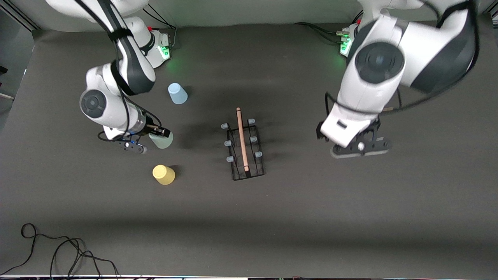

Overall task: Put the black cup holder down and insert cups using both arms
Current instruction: 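Place the green cup on the rack peg with the right gripper while the left withdraws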

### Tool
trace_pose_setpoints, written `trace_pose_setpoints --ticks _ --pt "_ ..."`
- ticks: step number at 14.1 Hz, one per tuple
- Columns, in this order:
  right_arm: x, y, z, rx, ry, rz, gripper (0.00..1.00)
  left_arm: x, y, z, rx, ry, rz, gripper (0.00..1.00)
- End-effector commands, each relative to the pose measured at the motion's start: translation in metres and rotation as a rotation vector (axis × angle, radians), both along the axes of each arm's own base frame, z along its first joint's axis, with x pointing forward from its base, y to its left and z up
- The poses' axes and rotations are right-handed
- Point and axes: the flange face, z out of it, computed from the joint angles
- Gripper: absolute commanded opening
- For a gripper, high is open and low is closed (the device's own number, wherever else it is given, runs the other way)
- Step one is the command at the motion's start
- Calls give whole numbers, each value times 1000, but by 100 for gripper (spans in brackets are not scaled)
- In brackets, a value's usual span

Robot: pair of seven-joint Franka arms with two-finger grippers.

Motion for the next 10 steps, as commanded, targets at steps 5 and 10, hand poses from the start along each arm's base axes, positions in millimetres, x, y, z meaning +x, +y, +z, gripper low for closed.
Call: trace_pose_setpoints --ticks 5,10 --pt "-46 158 26 35 -31 -189 0 -57 79 36 60 -27 -49 99" --pt "-72 208 17 52 -67 -222 0 -30 162 57 -35 -29 -115 99"
